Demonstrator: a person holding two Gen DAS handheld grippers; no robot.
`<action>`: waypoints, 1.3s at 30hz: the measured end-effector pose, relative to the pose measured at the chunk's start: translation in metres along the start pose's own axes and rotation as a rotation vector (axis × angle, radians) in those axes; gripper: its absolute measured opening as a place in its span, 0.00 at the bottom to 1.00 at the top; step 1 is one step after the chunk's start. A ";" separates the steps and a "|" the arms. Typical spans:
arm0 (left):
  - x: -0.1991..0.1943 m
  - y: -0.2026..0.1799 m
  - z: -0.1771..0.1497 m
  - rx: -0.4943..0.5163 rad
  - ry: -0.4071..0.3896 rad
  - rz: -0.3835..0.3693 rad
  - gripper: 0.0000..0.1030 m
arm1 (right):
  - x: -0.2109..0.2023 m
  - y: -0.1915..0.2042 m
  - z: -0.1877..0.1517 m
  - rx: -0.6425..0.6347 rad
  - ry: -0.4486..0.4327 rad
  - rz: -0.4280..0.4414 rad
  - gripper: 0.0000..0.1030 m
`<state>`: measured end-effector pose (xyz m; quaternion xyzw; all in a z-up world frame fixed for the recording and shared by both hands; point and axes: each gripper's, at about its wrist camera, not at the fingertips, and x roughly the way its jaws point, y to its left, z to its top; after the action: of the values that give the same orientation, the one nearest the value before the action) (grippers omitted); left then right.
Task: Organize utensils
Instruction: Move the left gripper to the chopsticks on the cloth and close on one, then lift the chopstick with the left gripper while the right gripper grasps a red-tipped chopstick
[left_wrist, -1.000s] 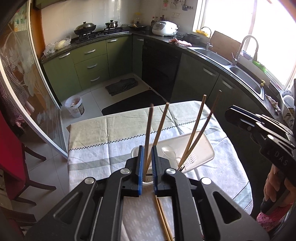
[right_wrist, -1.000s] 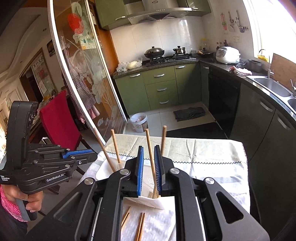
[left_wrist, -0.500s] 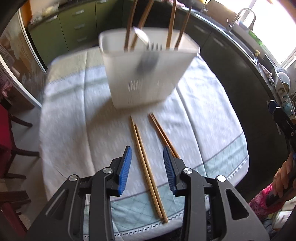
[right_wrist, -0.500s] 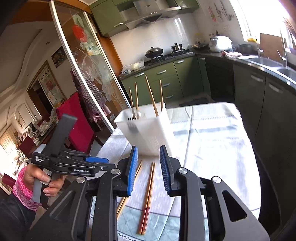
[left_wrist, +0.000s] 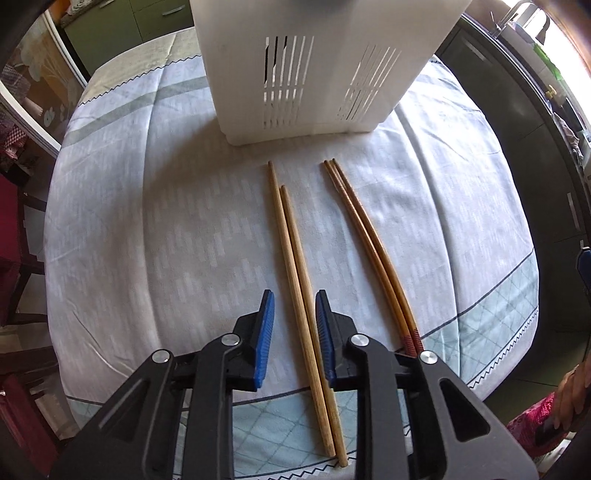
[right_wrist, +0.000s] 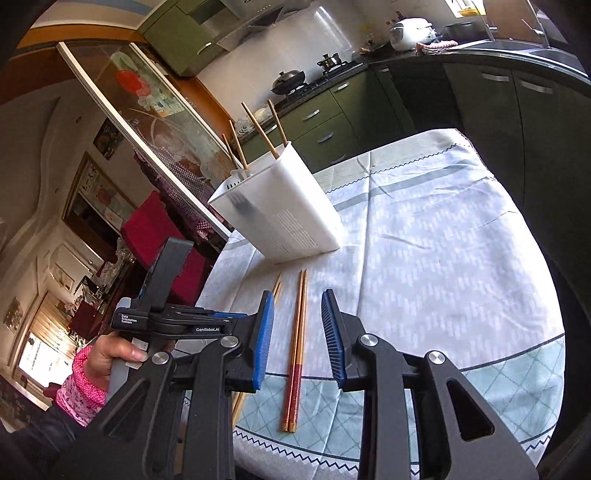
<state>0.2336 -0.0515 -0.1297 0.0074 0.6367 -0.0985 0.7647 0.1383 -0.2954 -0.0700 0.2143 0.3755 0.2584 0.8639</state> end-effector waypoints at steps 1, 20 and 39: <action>0.001 0.000 0.001 0.002 0.004 0.005 0.21 | 0.000 -0.001 0.000 0.003 0.000 0.002 0.28; 0.027 -0.013 -0.007 0.020 0.037 0.091 0.14 | 0.050 0.006 -0.003 -0.030 0.130 -0.021 0.32; 0.025 0.016 -0.017 0.050 0.001 0.077 0.08 | 0.175 0.045 -0.010 -0.367 0.353 -0.355 0.32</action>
<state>0.2239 -0.0374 -0.1595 0.0511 0.6339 -0.0846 0.7671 0.2198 -0.1529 -0.1454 -0.0626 0.4983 0.2002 0.8412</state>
